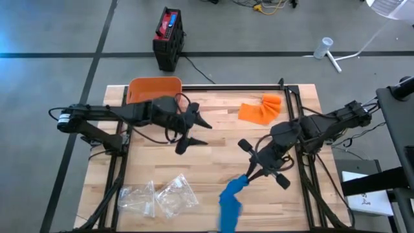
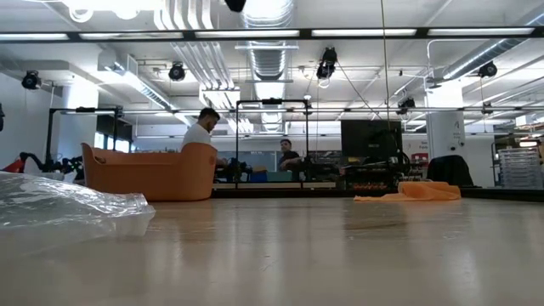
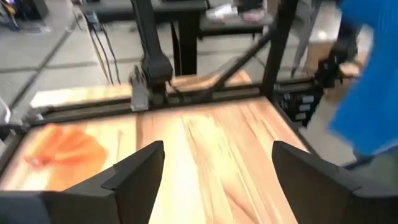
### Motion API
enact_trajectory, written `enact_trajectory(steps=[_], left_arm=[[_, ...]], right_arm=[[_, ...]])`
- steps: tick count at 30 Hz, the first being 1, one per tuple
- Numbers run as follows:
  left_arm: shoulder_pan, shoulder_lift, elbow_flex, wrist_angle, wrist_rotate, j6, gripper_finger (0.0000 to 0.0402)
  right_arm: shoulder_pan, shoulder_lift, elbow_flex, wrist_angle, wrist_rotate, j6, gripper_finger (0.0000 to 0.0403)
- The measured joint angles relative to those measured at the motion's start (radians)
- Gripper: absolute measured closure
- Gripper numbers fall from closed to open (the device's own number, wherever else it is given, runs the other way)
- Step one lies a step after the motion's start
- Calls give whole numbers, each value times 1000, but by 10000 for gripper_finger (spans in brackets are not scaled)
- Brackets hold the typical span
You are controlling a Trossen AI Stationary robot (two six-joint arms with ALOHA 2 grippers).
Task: Roll bandage
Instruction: Roll the blue bandage
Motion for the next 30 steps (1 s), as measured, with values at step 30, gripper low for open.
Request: enact_trajectory(steps=[30], left_arm=[[-325, -61, -275, 533, -185, -33, 136]], right_arm=[[-1, -19, 40, -60, 167, -47, 400]])
